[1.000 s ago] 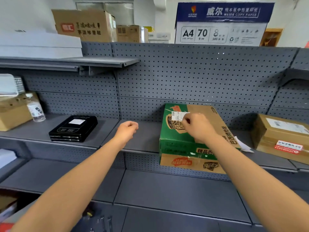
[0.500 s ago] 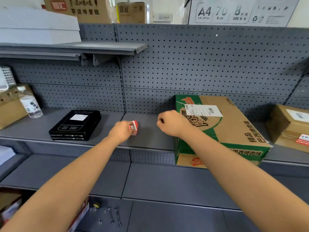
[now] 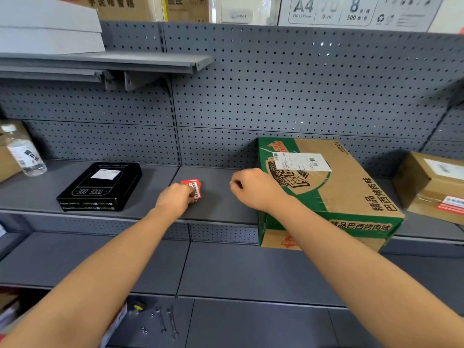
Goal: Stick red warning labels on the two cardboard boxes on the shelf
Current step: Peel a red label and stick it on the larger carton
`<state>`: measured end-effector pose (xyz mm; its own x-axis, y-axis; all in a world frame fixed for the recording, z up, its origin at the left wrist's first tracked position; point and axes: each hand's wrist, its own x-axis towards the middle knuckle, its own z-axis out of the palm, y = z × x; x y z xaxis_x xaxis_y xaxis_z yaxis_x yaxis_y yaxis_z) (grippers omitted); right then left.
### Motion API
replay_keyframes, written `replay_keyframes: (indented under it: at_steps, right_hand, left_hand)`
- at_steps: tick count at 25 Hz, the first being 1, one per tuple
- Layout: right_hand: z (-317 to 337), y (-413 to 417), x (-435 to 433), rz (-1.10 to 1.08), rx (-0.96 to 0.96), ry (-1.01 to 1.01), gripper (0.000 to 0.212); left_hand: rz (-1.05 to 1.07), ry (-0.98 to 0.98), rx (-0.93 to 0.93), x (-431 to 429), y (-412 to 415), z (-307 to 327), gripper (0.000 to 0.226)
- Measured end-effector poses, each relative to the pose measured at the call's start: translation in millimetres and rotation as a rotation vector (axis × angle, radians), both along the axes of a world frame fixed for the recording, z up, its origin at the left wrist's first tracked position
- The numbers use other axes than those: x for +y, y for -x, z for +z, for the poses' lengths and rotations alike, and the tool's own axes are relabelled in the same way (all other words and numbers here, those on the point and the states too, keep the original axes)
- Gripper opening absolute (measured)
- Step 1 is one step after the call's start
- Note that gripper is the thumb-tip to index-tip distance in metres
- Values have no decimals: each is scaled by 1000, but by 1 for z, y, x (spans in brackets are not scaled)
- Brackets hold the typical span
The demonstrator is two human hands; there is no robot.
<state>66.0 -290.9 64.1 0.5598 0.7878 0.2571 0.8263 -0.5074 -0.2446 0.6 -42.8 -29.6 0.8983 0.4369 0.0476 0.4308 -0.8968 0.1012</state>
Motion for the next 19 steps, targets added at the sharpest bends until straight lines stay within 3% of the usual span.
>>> replay_keyframes:
  at_steps: [5,10,13,19]
  right_hand:
    - [-1,1,-5,31,-47,-121,38]
    - [0,5,-11,75,-39,-316,33]
    - [1,8,-16,52,13,-390,26]
    - [28,5,-68,-91,377,-744,24]
  left_hand:
    - [41,28,-68,-3,6,4,22]
    - [69,136,-567,-48,13,34,17]
    - [8,233,-754,-87,16,65,10]
    - [-182,215,-935,-186,14,112,6]
